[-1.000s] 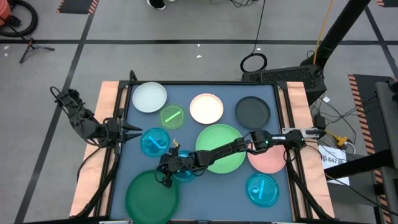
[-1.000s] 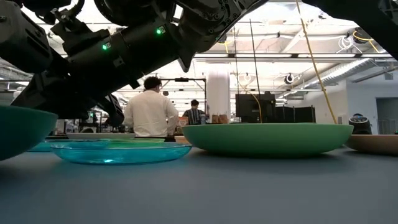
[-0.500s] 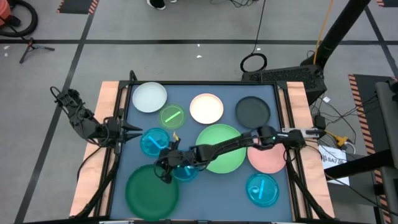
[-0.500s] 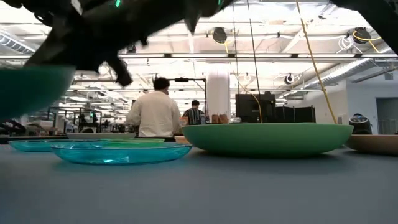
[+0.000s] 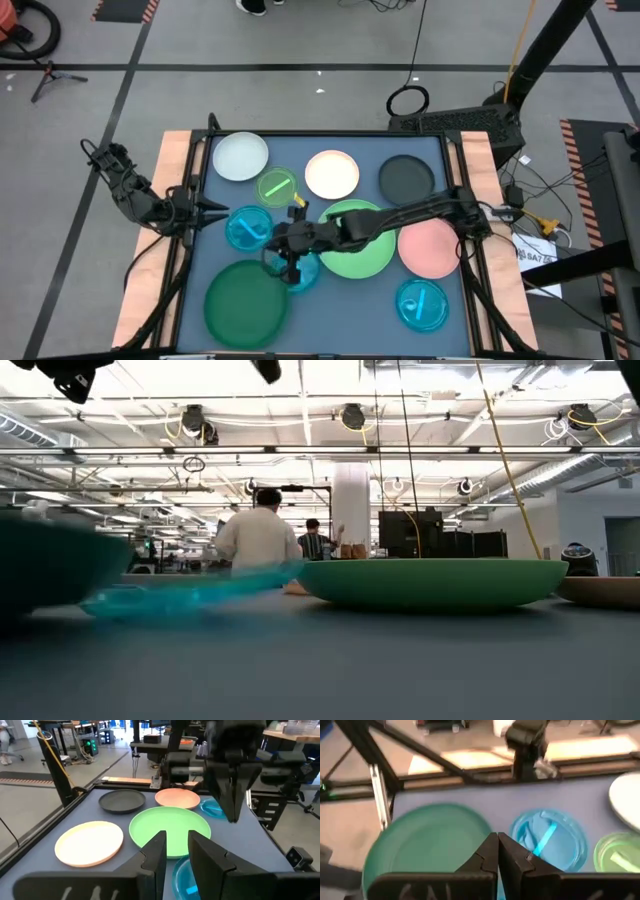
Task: Stack plastic plates
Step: Stack the dark green plate on top of the green plate
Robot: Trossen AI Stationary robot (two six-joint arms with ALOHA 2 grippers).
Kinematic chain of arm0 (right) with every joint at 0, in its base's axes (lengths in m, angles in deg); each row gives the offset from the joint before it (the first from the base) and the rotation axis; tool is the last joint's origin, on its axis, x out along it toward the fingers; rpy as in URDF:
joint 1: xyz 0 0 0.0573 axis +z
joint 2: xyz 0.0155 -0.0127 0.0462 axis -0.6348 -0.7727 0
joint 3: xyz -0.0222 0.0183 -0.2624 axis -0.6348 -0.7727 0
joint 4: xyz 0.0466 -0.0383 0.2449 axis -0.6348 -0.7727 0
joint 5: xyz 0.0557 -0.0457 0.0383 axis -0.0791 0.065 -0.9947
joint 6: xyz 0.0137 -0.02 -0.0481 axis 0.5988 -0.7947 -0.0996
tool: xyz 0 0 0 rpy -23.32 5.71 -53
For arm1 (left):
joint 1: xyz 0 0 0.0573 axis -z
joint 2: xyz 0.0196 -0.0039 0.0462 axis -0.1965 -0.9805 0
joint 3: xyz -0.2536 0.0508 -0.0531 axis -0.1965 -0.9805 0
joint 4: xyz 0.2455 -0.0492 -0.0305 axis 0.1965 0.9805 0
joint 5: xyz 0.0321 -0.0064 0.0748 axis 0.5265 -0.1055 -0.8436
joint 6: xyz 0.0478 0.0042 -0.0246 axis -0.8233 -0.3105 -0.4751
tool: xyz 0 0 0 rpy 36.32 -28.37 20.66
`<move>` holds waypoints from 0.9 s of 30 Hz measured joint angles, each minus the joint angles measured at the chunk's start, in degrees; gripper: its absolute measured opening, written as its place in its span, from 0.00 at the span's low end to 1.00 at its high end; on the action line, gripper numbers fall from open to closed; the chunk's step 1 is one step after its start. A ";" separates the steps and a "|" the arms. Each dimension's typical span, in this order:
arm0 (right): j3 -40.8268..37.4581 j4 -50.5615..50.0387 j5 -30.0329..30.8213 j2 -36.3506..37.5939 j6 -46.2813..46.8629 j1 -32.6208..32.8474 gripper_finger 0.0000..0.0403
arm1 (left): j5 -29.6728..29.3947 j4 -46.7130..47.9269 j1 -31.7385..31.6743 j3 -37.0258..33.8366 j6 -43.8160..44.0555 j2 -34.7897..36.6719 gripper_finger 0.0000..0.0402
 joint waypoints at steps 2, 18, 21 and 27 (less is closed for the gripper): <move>-0.09 -3.60 -0.06 -1.41 2.99 0.52 0.00 | -0.01 0.01 0.00 0.00 0.41 0.00 0.22; -0.25 -7.25 -9.40 -12.83 37.64 0.92 0.36 | 0.01 0.51 0.01 0.00 0.43 -0.04 0.22; -0.25 -6.15 -9.40 -13.87 37.84 0.42 0.44 | 0.01 0.51 0.00 0.00 0.41 -0.04 0.22; -0.23 -5.33 -9.29 -14.00 37.38 0.12 0.47 | 0.01 0.51 0.00 0.00 0.41 -0.04 0.22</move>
